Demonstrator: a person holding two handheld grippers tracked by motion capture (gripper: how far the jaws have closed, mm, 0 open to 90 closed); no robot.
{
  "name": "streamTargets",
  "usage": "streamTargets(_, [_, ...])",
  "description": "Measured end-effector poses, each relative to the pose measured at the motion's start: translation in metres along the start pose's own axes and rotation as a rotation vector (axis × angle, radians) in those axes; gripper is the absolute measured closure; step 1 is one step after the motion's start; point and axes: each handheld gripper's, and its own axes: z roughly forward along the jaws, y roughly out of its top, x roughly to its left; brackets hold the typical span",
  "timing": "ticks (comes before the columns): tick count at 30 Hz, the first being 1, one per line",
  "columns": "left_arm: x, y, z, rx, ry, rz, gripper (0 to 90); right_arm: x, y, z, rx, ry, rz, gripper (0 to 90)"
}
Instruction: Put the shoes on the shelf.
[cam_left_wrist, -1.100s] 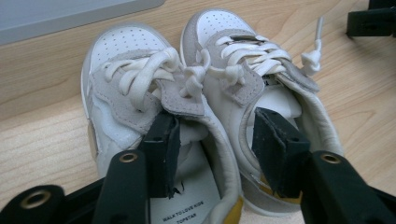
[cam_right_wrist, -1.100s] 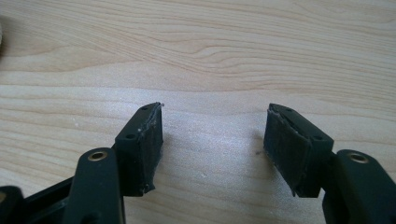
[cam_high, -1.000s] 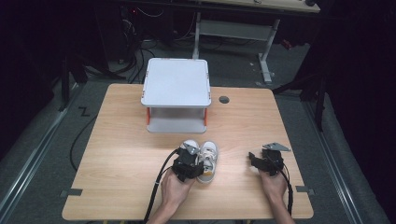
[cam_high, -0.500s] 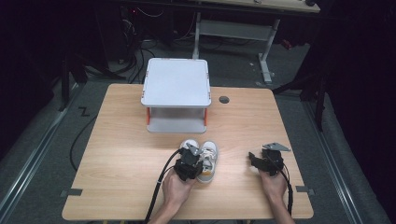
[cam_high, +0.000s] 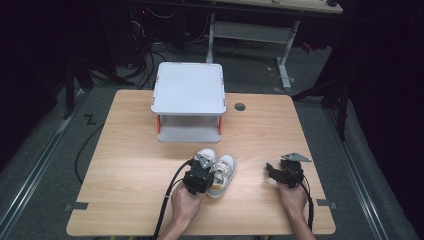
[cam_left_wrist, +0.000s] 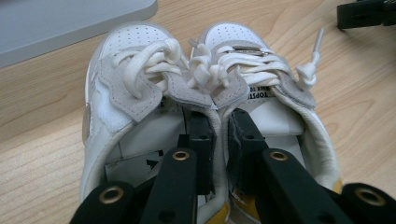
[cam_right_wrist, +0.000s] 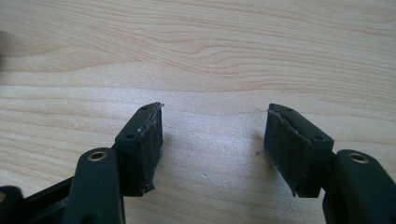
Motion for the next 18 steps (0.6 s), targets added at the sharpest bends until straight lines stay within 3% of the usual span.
streamTargets(10, [0.014, 0.0, -0.016, -0.024, -0.025, -0.013, 81.3, 0.0, 0.0, 0.0, 0.001, 0.001, -0.001, 36.7])
streamTargets(18, [0.033, 0.01, -0.028, -0.047, -0.004, -0.029, 81.3, 0.0, 0.0, 0.0, 0.002, 0.001, 0.002, 36.7])
